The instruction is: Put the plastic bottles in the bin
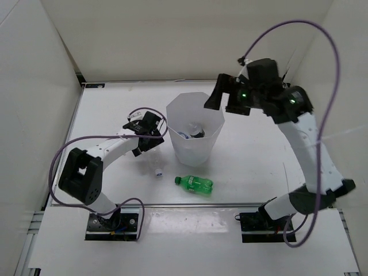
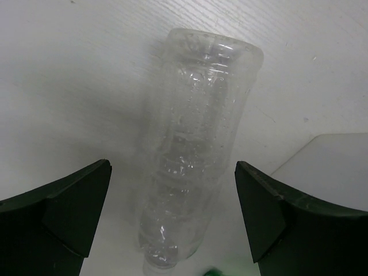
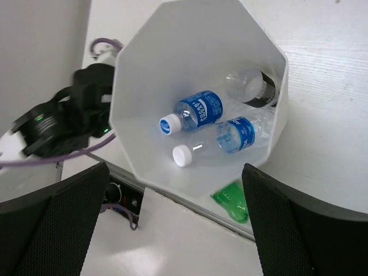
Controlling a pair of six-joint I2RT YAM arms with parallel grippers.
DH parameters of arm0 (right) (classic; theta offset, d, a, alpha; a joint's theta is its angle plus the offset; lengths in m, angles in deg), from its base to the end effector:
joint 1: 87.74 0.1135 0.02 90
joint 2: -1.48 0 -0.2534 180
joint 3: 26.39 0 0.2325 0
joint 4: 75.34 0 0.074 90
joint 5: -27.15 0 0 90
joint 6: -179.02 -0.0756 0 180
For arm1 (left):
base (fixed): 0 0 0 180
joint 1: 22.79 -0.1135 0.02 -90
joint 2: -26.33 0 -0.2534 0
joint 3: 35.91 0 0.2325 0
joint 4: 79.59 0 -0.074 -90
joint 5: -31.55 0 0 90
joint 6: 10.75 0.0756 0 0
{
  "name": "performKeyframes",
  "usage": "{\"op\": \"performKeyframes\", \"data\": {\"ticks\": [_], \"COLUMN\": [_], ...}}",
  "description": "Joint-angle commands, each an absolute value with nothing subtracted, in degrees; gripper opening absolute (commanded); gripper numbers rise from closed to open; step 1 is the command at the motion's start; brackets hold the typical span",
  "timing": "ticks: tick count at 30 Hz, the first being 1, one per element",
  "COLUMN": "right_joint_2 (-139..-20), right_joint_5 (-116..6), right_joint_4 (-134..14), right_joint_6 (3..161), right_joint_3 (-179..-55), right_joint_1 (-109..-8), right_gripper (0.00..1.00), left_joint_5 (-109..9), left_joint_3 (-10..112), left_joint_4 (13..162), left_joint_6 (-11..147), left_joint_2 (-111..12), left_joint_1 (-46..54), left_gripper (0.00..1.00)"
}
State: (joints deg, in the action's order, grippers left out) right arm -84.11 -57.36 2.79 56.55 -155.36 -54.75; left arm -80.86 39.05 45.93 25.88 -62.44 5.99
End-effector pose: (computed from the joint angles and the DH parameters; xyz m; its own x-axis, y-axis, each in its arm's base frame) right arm 0.2411 0.1651 0.4408 -0.7297 0.1634 -0.6639 -0.2562 0.8349 0.4871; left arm 0.2712 -0.1161 0.1777 -0.7438 -0.4379 -0.5049 -0.4617 0.8829 -0.0855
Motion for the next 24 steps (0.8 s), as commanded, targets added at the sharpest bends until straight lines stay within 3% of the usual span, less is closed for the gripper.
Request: {"op": "performKeyframes", "data": {"ticks": [1, 6, 9, 11, 17, 24], "right_joint_2": [-78.07, -74.99, -73.58, -72.27, -69.02, -63.57], "right_joint_5": [-58.72, -59.34, -59.95, -60.56, -61.10, -56.36], "right_joint_4": [1.84, 1.31, 1.31, 1.31, 1.31, -1.14], "right_joint_6": [58.35, 58.35, 58.87, 58.87, 58.87, 56.16], "right_joint_3": [-153.07, -148.75, -147.52, -146.90, -140.59, -128.45], "right_joint_1": [-55.31, -56.45, -56.98, -57.51, -61.01, -66.12], "right_gripper": [1.00, 1.00, 1.00, 1.00, 1.00, 1.00], "left_joint_5": [-75.25, -71.99, -73.55, -79.96, -91.30, -95.11], "left_joint_3": [39.69, 38.28, 37.67, 37.67, 47.03, 72.07], "left_joint_4": [49.15, 50.65, 50.13, 47.07, 45.20, 48.62], "left_joint_6": [27.04, 28.71, 29.50, 25.74, 20.62, 34.32], "left_joint_2": [-65.16, -68.59, -67.55, -60.97, -40.15, -45.89], "left_joint_1": [5.43, 4.90, 4.90, 4.90, 4.90, 11.74], "left_gripper": [1.00, 0.95, 0.74, 0.69, 0.67, 0.67]}}
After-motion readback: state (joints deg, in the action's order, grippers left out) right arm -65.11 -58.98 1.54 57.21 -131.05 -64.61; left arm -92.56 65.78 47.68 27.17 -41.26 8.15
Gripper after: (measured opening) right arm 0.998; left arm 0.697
